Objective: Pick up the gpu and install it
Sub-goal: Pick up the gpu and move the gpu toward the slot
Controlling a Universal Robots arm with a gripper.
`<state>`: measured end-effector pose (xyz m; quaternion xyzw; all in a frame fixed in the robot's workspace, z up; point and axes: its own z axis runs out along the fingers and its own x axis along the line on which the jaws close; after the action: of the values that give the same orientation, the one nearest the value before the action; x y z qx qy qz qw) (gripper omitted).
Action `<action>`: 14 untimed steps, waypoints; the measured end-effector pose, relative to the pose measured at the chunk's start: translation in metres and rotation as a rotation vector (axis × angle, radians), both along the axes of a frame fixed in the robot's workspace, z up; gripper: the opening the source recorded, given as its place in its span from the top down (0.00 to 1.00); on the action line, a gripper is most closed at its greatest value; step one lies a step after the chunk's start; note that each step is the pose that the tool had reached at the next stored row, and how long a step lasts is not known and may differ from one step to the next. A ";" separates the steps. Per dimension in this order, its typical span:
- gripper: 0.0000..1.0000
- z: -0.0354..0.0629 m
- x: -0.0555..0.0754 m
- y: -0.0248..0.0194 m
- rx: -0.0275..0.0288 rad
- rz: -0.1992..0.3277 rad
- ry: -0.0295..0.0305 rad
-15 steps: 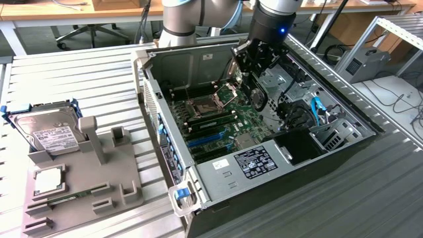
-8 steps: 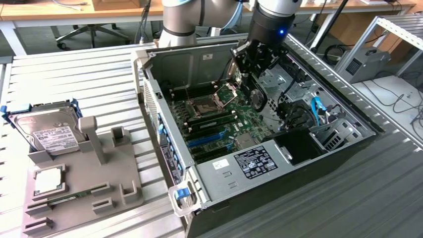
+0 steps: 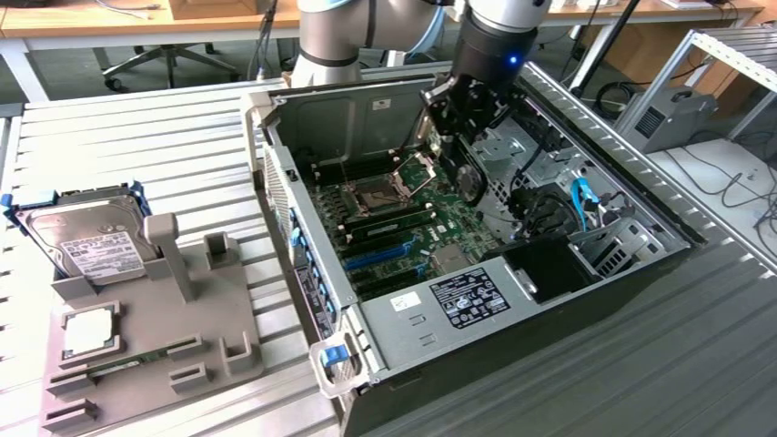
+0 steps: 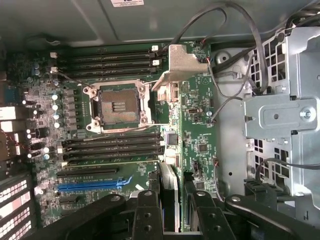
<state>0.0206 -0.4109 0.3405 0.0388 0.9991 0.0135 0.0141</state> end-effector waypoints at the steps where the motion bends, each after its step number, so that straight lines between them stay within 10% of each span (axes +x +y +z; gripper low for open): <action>1: 0.71 -0.0003 -0.003 0.0000 0.0000 0.000 0.0000; 14: 0.71 -0.0015 -0.024 0.0001 -0.0002 0.000 0.0001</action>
<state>-0.0031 -0.4108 0.3391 0.0388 0.9991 0.0134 0.0140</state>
